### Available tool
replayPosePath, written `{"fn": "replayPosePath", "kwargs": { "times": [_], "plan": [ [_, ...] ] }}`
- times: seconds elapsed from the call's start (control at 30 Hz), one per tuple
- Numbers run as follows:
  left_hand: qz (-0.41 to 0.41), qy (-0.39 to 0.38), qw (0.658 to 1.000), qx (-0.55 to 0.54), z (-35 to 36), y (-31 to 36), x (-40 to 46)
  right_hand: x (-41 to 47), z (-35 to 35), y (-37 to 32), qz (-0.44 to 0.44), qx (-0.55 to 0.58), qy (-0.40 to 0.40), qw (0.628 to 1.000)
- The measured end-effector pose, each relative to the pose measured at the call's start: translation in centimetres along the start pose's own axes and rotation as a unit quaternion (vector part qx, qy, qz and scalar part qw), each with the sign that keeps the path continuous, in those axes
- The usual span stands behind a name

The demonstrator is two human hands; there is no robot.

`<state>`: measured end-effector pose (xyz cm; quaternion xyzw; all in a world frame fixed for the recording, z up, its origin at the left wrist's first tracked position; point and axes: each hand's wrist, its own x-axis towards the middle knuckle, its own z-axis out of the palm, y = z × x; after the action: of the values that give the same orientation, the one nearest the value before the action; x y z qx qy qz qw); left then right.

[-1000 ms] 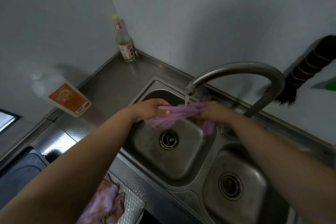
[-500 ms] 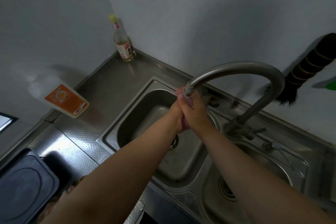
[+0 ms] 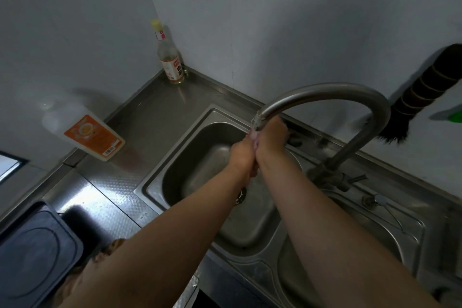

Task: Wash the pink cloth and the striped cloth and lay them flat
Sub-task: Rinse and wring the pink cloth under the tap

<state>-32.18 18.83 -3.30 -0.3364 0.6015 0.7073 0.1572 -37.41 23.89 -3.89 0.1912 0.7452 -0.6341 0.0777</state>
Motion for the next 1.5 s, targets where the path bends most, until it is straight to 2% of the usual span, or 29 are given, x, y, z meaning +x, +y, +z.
{"fn": "replayPosePath", "kwargs": {
  "times": [0.07, 0.1, 0.13, 0.17, 0.2, 0.23, 0.27, 0.33, 0.4, 0.43, 0.47, 0.53, 0.6, 0.67, 0.77, 0.83, 0.93, 0.97, 1.03, 1.07, 1.1, 1.17, 1.23, 1.3, 1.37, 1.4, 1.47, 1.5],
  "plan": [
    [0.025, -0.005, 0.997, 0.075, -0.4, 0.0, -0.1, -0.6, -0.6, -0.1, 0.065, 0.127, -0.050, 0.989],
    [0.041, -0.007, 0.991, 0.130, -0.6, 0.0, -0.1, -0.5, -1.2, 0.4, 0.099, 0.217, -0.065, 0.969],
    [0.061, -0.016, 0.981, 0.185, -0.9, -0.1, -0.1, -0.7, -2.1, 0.7, 0.125, 0.268, -0.072, 0.952],
    [0.078, -0.030, 0.969, 0.233, -1.3, -0.1, -0.1, -0.9, -3.2, 1.1, 0.130, 0.274, -0.085, 0.949],
    [0.096, -0.054, 0.956, 0.272, -1.8, -0.1, -0.2, -1.2, -4.7, 1.5, 0.089, 0.203, -0.080, 0.972],
    [0.117, -0.080, 0.939, 0.314, -2.3, -0.2, -0.3, -1.3, -6.2, 2.2, 0.021, 0.085, -0.070, 0.994],
    [0.143, -0.101, 0.913, 0.368, -2.7, -0.3, -0.3, -1.7, -8.0, 3.0, -0.051, -0.043, -0.075, 0.995],
    [0.189, -0.116, 0.836, 0.502, -3.6, -0.2, -0.1, -2.4, -11.7, 5.0, -0.129, -0.248, -0.131, 0.951],
    [0.210, -0.118, 0.762, 0.601, -4.0, -0.1, -0.2, -2.9, -15.2, 7.1, -0.098, -0.422, -0.199, 0.879],
    [0.222, -0.126, 0.733, 0.631, -3.7, -0.2, -0.6, -3.3, -16.9, 8.2, -0.078, -0.488, -0.221, 0.841],
    [0.238, -0.134, 0.706, 0.654, -3.2, -0.3, -1.1, -3.6, -18.2, 9.2, -0.054, -0.524, -0.227, 0.819],
    [0.277, -0.146, 0.650, 0.693, -1.6, -0.8, -2.3, -3.7, -20.1, 10.5, -0.015, -0.533, -0.200, 0.822],
    [0.300, -0.155, 0.608, 0.718, 0.3, -1.6, -3.2, -3.5, -21.1, 10.4, 0.051, -0.461, -0.137, 0.875],
    [0.303, -0.154, 0.593, 0.730, 1.7, -2.2, -4.0, -3.4, -21.6, 9.4, 0.131, -0.314, -0.095, 0.936],
    [0.294, -0.123, 0.587, 0.744, 2.2, -2.3, -4.7, -2.5, -21.9, 8.8, 0.167, -0.198, -0.097, 0.961],
    [0.288, -0.100, 0.562, 0.769, 1.8, -2.4, -4.7, -2.1, -21.4, 9.2, 0.168, -0.217, -0.086, 0.958],
    [0.266, -0.080, 0.506, 0.817, 0.9, -2.9, -4.2, -3.0, -20.5, 7.8, 0.168, -0.267, -0.077, 0.946],
    [0.256, -0.072, 0.490, 0.830, 0.6, -3.1, -4.1, -3.4, -20.3, 6.9, 0.159, -0.326, -0.111, 0.925],
    [0.236, -0.057, 0.461, 0.854, -0.2, -3.0, -4.1, -4.3, -19.7, 4.7, 0.113, -0.477, -0.208, 0.847],
    [0.223, -0.057, 0.462, 0.857, -0.9, -2.8, -4.1, -4.8, -19.2, 3.8, 0.094, -0.506, -0.249, 0.821],
    [0.205, -0.064, 0.474, 0.854, -1.7, -2.4, -4.3, -5.1, -18.7, 3.2, 0.093, -0.494, -0.290, 0.814],
    [0.165, -0.092, 0.521, 0.833, -3.9, -1.7, -4.8, -5.4, -17.9, 2.3, 0.158, -0.336, -0.361, 0.855],
    [0.134, -0.139, 0.578, 0.793, -5.9, -1.4, -5.3, -5.2, -17.7, 1.7, 0.210, -0.216, -0.376, 0.876],
    [0.081, -0.203, 0.660, 0.719, -7.9, -1.6, -5.3, -4.8, -17.5, 1.1, 0.231, -0.193, -0.337, 0.892],
    [-0.035, -0.273, 0.775, 0.568, -9.6, -2.1, -5.5, -4.9, -16.5, 0.7, 0.239, -0.225, -0.270, 0.905],
    [-0.095, -0.306, 0.820, 0.474, -10.1, -2.4, -5.8, -4.8, -15.6, 0.8, 0.229, -0.254, -0.229, 0.911],
    [-0.165, -0.358, 0.876, 0.278, -10.4, -3.8, -6.6, -5.3, -12.8, 0.9, 0.167, -0.261, -0.151, 0.939],
    [-0.177, -0.374, 0.893, 0.178, -10.3, -4.7, -6.8, -6.0, -11.2, 0.7, 0.123, -0.234, -0.128, 0.956]
  ]
}}
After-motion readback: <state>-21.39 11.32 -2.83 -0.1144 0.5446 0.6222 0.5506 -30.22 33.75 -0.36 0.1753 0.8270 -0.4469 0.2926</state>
